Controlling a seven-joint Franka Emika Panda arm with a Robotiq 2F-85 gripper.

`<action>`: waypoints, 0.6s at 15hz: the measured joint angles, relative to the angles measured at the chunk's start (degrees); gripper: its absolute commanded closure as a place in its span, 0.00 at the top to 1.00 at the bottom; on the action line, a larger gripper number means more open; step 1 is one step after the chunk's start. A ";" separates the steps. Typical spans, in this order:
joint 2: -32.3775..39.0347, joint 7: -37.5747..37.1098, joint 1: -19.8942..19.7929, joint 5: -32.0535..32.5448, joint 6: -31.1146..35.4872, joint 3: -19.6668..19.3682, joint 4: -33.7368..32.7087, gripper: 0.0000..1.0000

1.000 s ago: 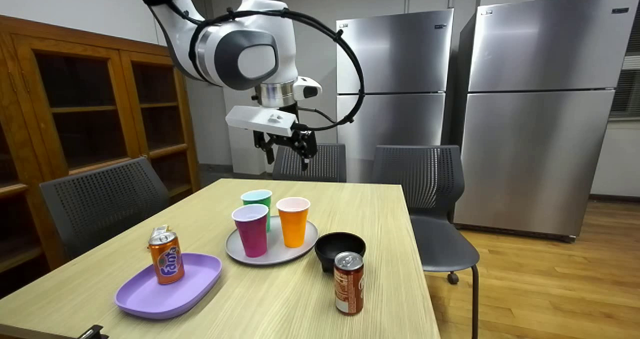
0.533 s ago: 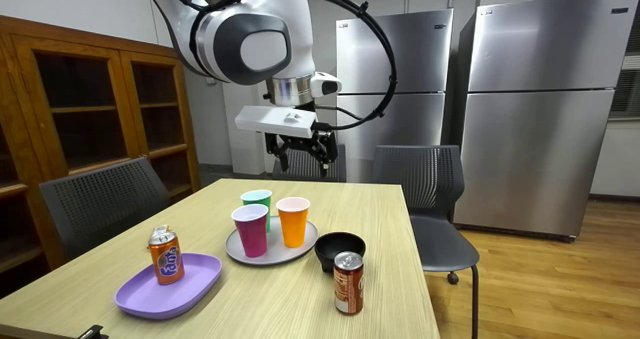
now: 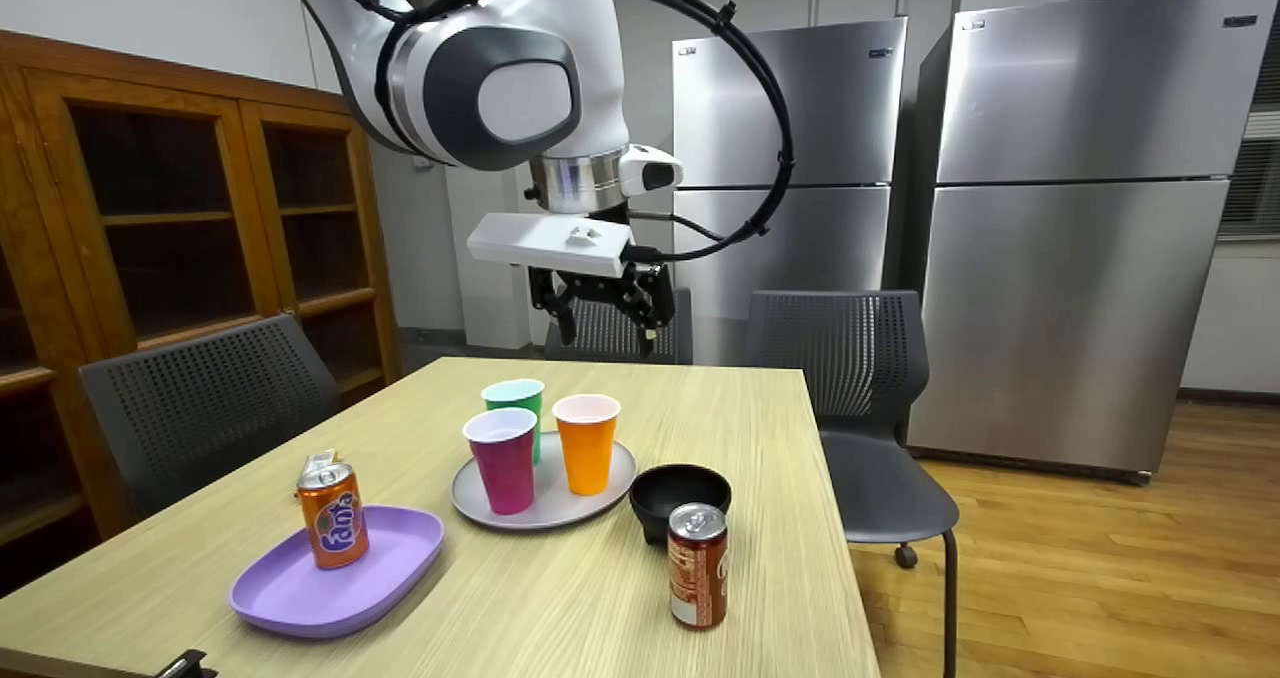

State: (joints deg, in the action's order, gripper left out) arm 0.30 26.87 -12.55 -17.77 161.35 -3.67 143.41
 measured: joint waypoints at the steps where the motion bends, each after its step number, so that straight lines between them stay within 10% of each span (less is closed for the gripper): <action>1: 0.00 -0.01 0.00 0.00 0.00 0.00 0.00 1.00; 9: 0.54 2.15 -0.20 0.00 -0.39 -1.68 0.04 1.00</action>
State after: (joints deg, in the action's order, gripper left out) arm 0.84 29.02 -12.76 -17.77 160.96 -5.34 143.45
